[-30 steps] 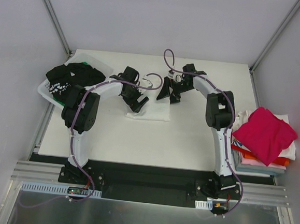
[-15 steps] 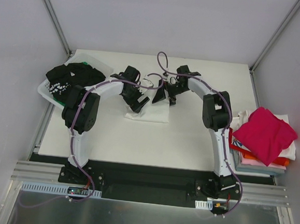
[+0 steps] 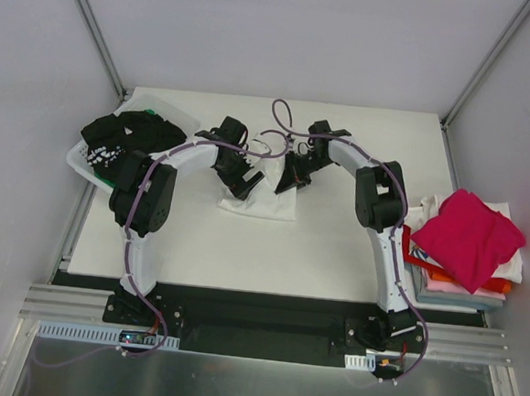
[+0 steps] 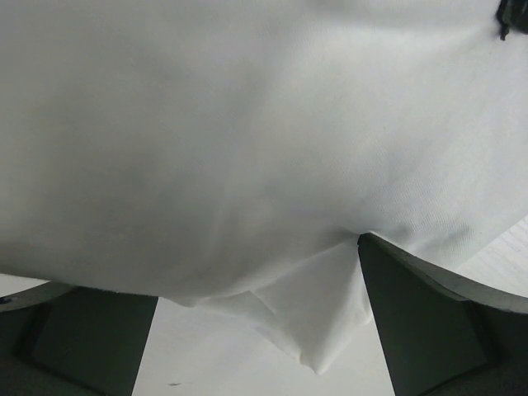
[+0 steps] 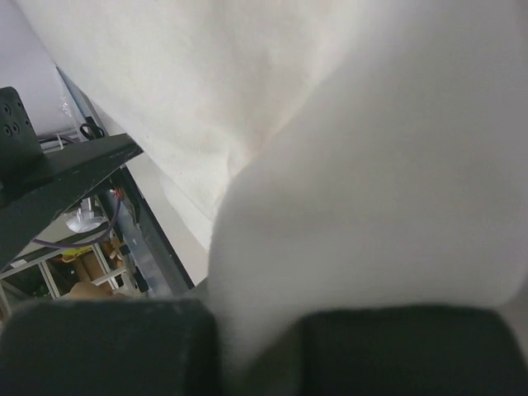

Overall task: Fold and stack the t-shirts
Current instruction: Put the neatly folded tshirt into the corner of the board with the right arm

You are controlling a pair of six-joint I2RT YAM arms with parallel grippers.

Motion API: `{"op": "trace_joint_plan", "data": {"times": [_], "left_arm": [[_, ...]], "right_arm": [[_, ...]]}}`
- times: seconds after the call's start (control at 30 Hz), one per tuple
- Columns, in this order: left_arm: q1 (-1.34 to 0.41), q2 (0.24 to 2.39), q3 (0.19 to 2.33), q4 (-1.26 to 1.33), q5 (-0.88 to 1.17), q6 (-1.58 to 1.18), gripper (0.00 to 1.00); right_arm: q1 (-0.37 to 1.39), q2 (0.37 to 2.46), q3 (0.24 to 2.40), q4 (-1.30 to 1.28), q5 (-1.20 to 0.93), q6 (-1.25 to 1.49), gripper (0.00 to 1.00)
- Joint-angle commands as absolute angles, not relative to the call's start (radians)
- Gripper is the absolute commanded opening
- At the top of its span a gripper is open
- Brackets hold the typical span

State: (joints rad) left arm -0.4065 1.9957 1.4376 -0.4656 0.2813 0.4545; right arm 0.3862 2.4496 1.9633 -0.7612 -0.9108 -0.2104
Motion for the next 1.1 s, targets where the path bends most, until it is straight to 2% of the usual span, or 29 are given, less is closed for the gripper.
{"op": "trace_joint_plan", "data": {"times": [0.0,0.7,1.07], "left_arm": [[-0.417,1.968,1.442,-0.476,0.291,0.463,0.99],[-0.413,1.953,1.433,-0.472,0.161,0.486,0.99],[-0.413,1.924,1.434,-0.474,0.143,0.488,0.99]], "right_arm": [[0.410,2.442,1.988,-0.833,-0.901,-0.259,0.01],[0.405,2.155,1.884,-0.865,-0.594,-0.322,0.01],[0.336,2.105,1.813,-0.902,-0.549,-0.347,0.01]]}}
